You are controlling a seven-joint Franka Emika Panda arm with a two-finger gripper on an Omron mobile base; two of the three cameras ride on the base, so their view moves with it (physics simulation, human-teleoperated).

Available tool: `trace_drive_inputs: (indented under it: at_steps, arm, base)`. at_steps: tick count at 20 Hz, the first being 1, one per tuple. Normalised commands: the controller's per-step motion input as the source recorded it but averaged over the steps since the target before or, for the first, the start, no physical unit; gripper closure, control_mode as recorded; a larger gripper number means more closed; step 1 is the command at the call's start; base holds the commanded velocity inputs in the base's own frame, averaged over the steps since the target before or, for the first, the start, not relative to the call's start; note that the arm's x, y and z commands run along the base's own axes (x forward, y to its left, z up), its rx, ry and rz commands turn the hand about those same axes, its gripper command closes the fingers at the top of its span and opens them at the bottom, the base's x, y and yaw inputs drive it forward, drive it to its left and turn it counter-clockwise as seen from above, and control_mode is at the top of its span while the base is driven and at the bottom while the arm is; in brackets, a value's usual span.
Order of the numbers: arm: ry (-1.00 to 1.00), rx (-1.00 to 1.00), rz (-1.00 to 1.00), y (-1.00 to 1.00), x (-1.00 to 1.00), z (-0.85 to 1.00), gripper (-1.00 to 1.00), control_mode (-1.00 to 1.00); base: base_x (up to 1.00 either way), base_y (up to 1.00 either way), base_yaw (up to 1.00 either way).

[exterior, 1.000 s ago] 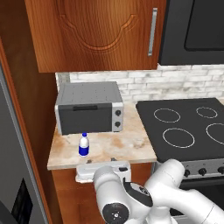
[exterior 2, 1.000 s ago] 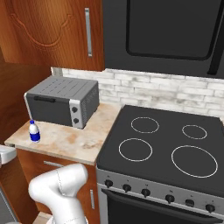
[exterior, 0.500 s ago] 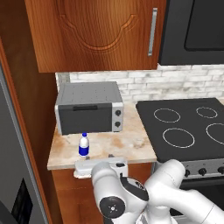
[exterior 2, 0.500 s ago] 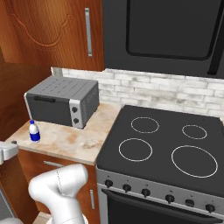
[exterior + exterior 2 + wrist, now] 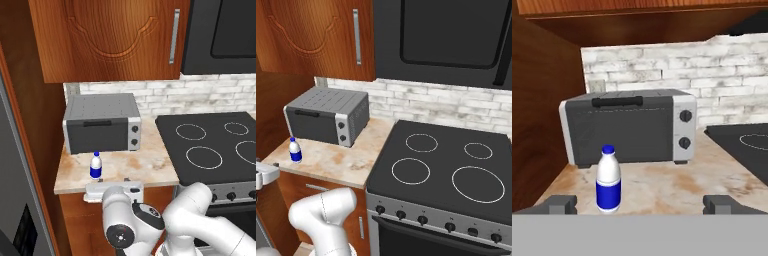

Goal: Take the bottled waters from the counter and place them in the freezer to freeze. Close the freezer door after placing the bottles.

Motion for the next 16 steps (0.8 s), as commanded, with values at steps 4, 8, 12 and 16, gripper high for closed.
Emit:
trace_drive_inputs:
  at_steps: [4, 8, 12, 16]
  arm:
    - [0.0, 0.0, -0.1, 0.01, 0.14, -0.15, -1.0, -1.0]
    - [0.0, 0.0, -0.01, 0.12, 0.11, -0.01, -1.0, -1.0]
    - [0.0, 0.0, 0.0, 0.13, 0.06, -0.01, -1.0, -1.0]
    - [0.0, 0.0, 0.0, 0.1, 0.05, 0.0, -1.0, -1.0]
  base:
    - [0.0, 0.0, 0.0]
    - [0.0, 0.0, 0.0]
    - [0.0, 0.0, 0.0]
    - [0.0, 0.0, 0.0]
